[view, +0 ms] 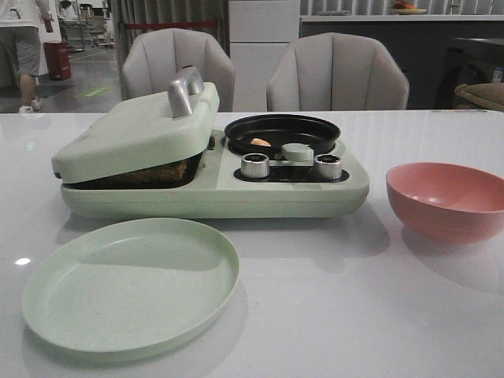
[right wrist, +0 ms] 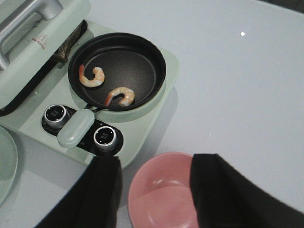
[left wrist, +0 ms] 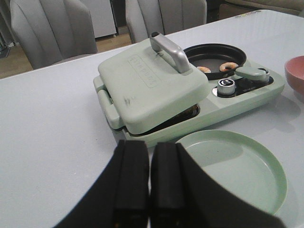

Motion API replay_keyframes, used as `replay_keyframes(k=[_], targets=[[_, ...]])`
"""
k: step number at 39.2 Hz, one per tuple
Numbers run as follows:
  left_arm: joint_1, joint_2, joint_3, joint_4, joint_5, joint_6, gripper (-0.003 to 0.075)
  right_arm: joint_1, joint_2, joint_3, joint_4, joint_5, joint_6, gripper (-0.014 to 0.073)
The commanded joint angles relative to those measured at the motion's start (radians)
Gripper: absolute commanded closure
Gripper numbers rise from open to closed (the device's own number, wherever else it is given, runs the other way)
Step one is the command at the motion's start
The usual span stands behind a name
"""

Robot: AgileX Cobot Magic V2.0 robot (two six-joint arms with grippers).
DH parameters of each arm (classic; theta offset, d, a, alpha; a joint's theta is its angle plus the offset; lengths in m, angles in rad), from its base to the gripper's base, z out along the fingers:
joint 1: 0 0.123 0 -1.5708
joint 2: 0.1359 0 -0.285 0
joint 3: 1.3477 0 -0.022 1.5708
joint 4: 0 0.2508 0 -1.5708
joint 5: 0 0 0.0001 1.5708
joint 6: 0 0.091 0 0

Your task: Make breakfast with bread and shrimp

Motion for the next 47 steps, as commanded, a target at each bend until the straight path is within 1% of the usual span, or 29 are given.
replay_keyframes(k=[1,4,9,15,22,32,36,39,41,44,46,47], targets=[[-0.006,0.008,-0.028,-0.005,-0.076,-0.013,0.0606,0.0,-0.097,0.033,0.018,-0.112,-0.011,0.0148],[-0.006,0.008,-0.028,-0.005,-0.08,-0.013,0.0606,0.0,-0.161,0.093,0.035,-0.186,-0.01,0.0148],[-0.006,0.008,-0.028,-0.01,-0.08,-0.013,0.0606,0.009,-0.267,0.222,0.115,-0.307,-0.01,0.0148],[-0.006,0.008,-0.028,-0.024,-0.08,-0.013,0.0606,0.072,-0.4,0.359,0.123,-0.416,-0.01,0.0148],[-0.006,0.008,-0.028,-0.024,-0.08,-0.013,0.0606,0.103,-0.602,0.51,0.12,-0.414,-0.011,0.0148],[-0.006,0.008,-0.028,-0.024,-0.078,-0.013,0.0606,0.106,-0.94,0.731,0.12,-0.531,-0.011,0.0148],[-0.006,0.008,-0.028,-0.024,-0.076,-0.013,0.0606,0.106,-1.029,0.811,0.12,-0.535,-0.011,0.0148],[-0.006,0.008,-0.028,-0.024,-0.076,-0.013,0.0606,0.106,-1.055,0.856,0.12,-0.547,-0.011,0.015],[-0.006,0.008,-0.028,-0.024,-0.076,-0.013,0.0606,0.106,-1.058,0.865,0.12,-0.57,-0.011,0.0167],[-0.006,0.008,-0.028,-0.024,-0.076,-0.013,0.0606,0.106,-1.058,0.865,0.12,-0.586,-0.011,0.0236],[-0.006,0.008,-0.028,-0.024,-0.076,-0.013,0.0606,0.106,-1.058,0.865,0.12,-0.586,-0.011,0.0304],[-0.006,0.008,-0.028,-0.024,-0.076,-0.013,0.0606,0.106,-1.058,0.865,0.12,-0.586,-0.011,0.0359]])
